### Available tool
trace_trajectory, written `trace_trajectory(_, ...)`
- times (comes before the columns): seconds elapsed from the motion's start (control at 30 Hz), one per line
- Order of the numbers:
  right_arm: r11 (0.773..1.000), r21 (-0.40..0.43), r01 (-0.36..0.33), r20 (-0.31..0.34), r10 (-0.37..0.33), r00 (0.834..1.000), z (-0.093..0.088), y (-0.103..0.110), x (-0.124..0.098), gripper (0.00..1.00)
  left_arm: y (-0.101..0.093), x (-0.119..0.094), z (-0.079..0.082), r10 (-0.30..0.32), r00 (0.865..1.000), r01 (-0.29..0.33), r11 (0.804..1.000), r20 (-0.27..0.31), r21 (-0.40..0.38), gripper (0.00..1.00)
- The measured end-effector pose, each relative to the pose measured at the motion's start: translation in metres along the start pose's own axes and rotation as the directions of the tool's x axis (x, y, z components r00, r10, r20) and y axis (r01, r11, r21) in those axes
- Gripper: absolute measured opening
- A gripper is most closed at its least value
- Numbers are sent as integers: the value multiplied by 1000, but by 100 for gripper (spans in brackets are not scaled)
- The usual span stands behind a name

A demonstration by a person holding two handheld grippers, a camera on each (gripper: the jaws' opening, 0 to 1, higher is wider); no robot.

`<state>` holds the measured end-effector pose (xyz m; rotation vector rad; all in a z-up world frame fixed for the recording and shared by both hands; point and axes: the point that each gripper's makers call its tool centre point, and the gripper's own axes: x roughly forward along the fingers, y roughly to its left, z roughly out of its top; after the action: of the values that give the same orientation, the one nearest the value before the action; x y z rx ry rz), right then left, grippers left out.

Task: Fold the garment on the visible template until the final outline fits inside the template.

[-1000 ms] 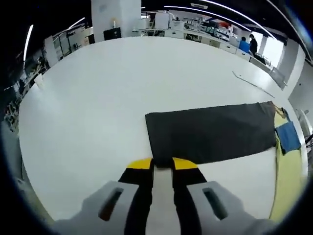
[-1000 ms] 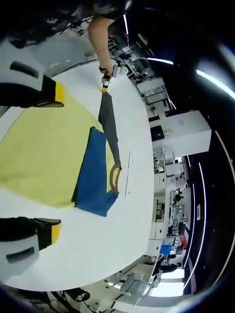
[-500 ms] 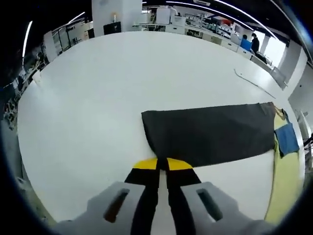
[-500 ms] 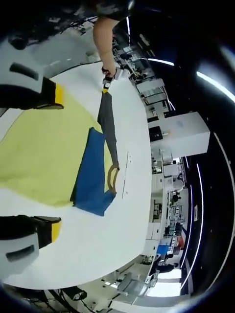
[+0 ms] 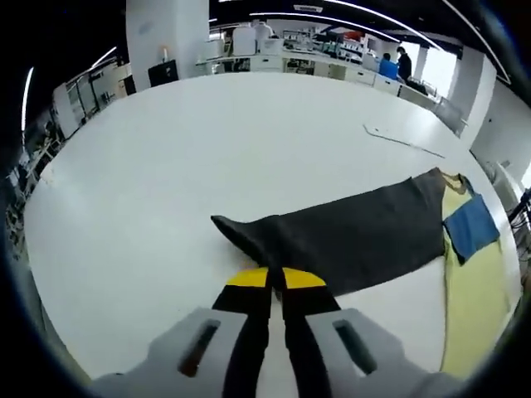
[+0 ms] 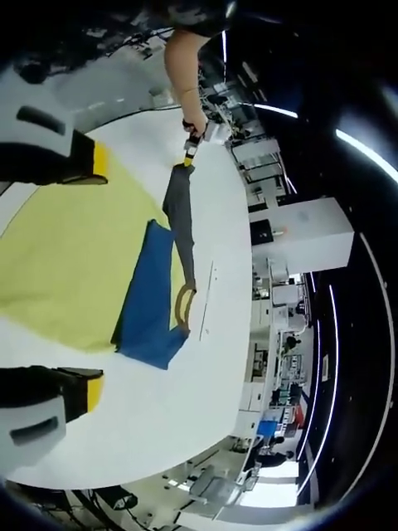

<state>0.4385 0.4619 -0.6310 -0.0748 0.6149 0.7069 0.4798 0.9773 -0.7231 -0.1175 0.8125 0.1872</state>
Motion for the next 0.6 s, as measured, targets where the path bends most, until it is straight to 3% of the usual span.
trace_trajectory(0.37,1000,-21,-24,2,24,1000,-2,5,3,100,-38,-1,29,-58,997,55,996,47,66,1)
trace_trajectory(0.6,992,-116,-52,-82,43,996,-16,14,6,100,-81,-4,51,-144,986,134,985,87,108,1)
